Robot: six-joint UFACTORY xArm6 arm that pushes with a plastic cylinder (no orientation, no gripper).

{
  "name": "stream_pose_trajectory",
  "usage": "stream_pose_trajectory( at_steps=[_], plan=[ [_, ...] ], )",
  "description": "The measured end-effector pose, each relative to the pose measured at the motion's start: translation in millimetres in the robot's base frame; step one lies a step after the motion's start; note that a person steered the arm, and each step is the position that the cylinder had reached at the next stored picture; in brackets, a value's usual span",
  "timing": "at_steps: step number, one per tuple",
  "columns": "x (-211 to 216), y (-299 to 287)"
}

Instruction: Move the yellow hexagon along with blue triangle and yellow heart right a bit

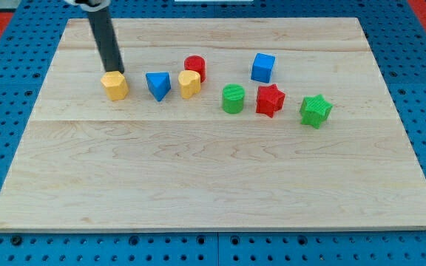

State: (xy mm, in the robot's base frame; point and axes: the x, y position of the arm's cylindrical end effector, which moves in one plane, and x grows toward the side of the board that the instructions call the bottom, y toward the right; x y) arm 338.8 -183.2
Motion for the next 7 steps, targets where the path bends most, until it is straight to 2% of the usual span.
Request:
stream_pose_trajectory(
  at_steps=[2,3,6,7],
  plan=[
    [14,-37],
    [36,-22],
    [39,80],
    [39,66]
  ],
)
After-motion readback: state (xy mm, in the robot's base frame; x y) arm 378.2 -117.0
